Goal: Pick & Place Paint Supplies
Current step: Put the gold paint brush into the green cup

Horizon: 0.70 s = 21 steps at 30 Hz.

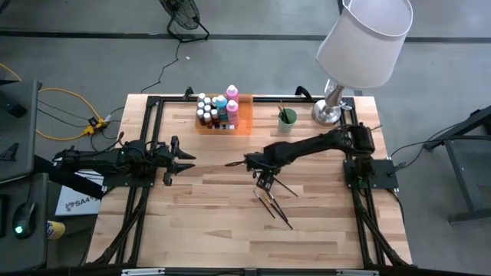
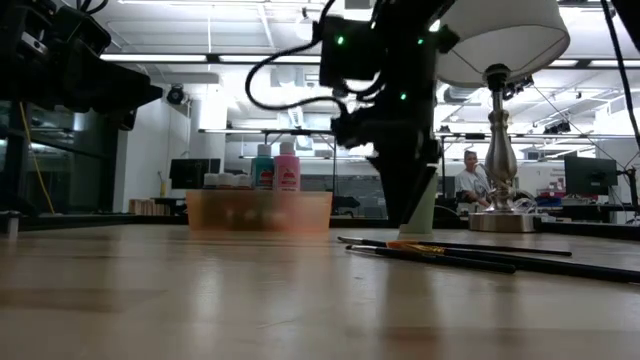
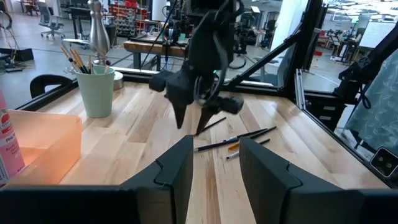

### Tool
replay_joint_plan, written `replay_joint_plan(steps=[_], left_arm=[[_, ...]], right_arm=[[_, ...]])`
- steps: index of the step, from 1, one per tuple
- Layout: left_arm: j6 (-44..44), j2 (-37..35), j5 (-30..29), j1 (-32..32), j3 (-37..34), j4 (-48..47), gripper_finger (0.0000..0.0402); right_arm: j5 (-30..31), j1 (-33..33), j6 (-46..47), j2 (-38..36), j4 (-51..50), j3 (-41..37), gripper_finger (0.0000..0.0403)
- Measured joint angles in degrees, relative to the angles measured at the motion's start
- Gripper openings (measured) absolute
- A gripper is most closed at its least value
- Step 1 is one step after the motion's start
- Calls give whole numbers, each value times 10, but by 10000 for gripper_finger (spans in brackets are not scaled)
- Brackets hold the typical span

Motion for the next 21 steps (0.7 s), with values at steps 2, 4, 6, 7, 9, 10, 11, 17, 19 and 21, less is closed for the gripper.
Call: replay_joint_plan(steps=[2, 4, 6, 7, 9, 10, 11, 17, 19, 21], left_arm=[[0, 0, 0, 0, 0, 0, 126], [0, 0, 0, 0, 0, 0, 126], [0, 0, 0, 0, 0, 0, 126], [0, 0, 0, 0, 0, 0, 126], [0, 0, 0, 0, 0, 0, 126], [0, 0, 0, 0, 0, 0, 126], [0, 0, 0, 0, 0, 0, 126], [0, 0, 0, 0, 0, 0, 126], [0, 0, 0, 0, 0, 0, 126], [0, 0, 0, 0, 0, 0, 126]], right_arm=[[3, -7, -8, 12, 2, 1, 199], [7, -12, -10, 22, 4, 5, 199], [7, -15, -11, 28, 6, 6, 199], [6, -17, -12, 31, 9, 6, 199], [4, -20, -13, 36, 17, 7, 199], [2, -20, -14, 38, 19, 8, 199], [0, -20, -14, 38, 19, 8, 199], [-10, -17, -14, 38, 22, 7, 175], [-17, -17, -13, 38, 23, 7, 159], [-20, -17, -13, 39, 24, 7, 141]])
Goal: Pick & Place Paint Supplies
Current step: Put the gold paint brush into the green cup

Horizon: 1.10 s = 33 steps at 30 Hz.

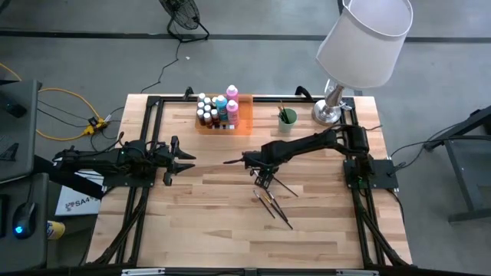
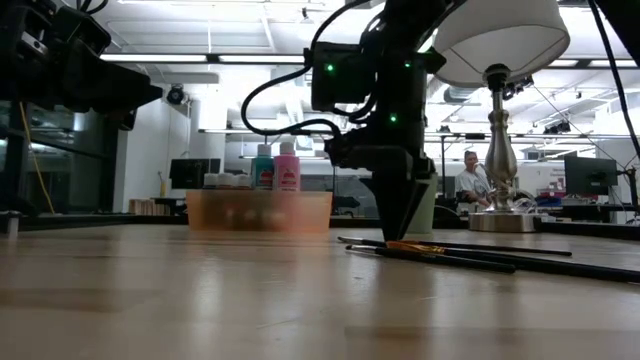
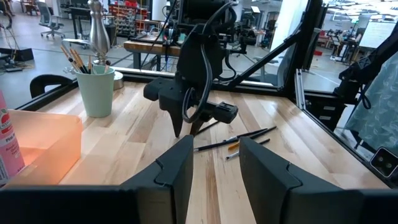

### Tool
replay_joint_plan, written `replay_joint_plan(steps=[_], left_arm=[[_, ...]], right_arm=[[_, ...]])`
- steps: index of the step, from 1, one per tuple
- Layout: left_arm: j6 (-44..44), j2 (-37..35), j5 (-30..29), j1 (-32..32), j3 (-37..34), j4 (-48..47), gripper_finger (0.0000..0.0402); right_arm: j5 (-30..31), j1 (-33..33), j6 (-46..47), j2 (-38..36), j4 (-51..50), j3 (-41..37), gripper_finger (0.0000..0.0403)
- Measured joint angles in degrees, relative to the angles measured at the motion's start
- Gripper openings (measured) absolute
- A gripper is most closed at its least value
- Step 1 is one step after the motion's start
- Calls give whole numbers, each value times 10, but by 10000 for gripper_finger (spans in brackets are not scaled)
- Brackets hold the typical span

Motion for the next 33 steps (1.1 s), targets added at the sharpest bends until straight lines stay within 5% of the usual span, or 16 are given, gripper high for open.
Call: replay_joint_plan(steps=[25, 33], left_arm=[[0, 0, 0, 0, 0, 0, 126], [0, 0, 0, 0, 0, 0, 126]], right_arm=[[-8, 16, -7, 0, 24, -22, 8], [-6, 21, -11, -2, 25, -23, 3]])
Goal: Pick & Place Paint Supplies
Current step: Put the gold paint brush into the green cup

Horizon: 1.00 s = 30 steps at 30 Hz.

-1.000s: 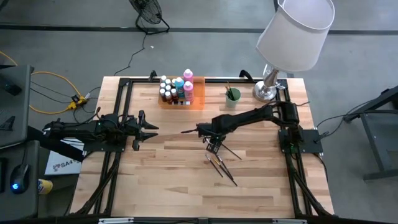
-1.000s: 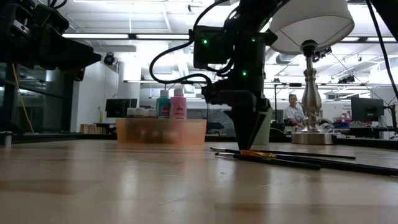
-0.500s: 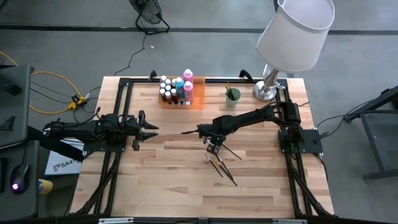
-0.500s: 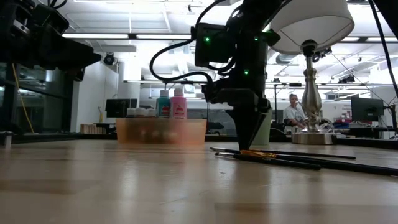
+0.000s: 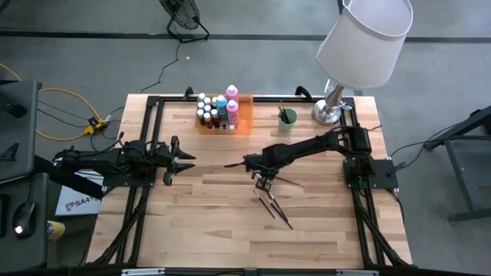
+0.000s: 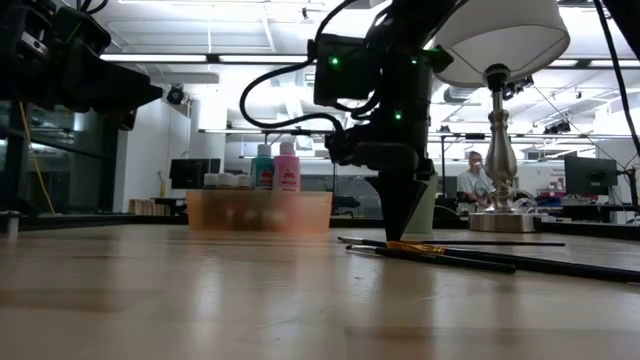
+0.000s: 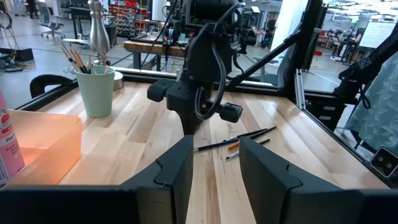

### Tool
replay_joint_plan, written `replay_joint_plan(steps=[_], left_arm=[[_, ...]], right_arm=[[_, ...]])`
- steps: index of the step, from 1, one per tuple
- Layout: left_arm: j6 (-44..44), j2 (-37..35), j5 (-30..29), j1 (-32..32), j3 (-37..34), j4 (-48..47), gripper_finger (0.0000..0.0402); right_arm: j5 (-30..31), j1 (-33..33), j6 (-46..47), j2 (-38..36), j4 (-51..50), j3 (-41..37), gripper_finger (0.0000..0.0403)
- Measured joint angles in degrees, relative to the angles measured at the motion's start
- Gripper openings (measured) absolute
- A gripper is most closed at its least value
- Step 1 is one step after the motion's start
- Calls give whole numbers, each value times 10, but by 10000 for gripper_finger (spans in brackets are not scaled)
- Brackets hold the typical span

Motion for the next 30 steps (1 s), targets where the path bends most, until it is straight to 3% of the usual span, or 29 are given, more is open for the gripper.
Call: replay_joint_plan(steps=[10, 30], left_arm=[[0, 0, 0, 0, 0, 0, 126], [0, 0, 0, 0, 0, 0, 126]], right_arm=[[10, 32, 0, -49, -12, -4, 3], [247, 118, 34, -207, -70, -18, 3]])
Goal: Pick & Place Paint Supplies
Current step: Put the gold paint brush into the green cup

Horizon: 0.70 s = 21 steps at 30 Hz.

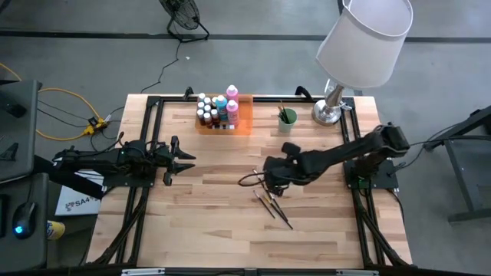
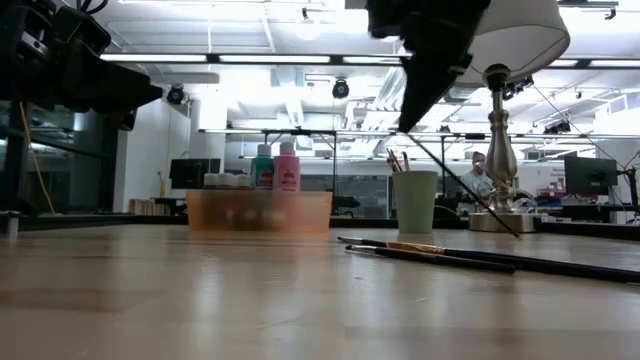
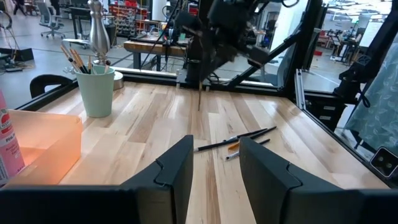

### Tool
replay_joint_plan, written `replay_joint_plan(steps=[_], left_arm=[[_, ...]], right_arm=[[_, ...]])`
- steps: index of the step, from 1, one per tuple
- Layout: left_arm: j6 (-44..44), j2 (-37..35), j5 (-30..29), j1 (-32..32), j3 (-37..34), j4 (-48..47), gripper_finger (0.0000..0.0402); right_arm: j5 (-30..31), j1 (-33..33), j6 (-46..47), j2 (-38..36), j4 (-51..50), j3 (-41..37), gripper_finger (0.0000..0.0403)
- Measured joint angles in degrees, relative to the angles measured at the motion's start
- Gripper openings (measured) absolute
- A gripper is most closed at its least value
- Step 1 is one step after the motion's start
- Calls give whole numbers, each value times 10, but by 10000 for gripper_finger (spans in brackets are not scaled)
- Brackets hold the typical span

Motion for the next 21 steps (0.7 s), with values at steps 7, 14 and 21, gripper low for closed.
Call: replay_joint_plan(steps=[7, 14, 21], left_arm=[[0, 0, 0, 0, 0, 0, 126], [0, 0, 0, 0, 0, 0, 126], [0, 0, 0, 0, 0, 0, 126]], right_arm=[[66, 12, 53, -88, -5, -77, 3], [149, 35, 91, -182, -6, -142, 3], [257, 75, 105, -260, -6, -173, 3]])
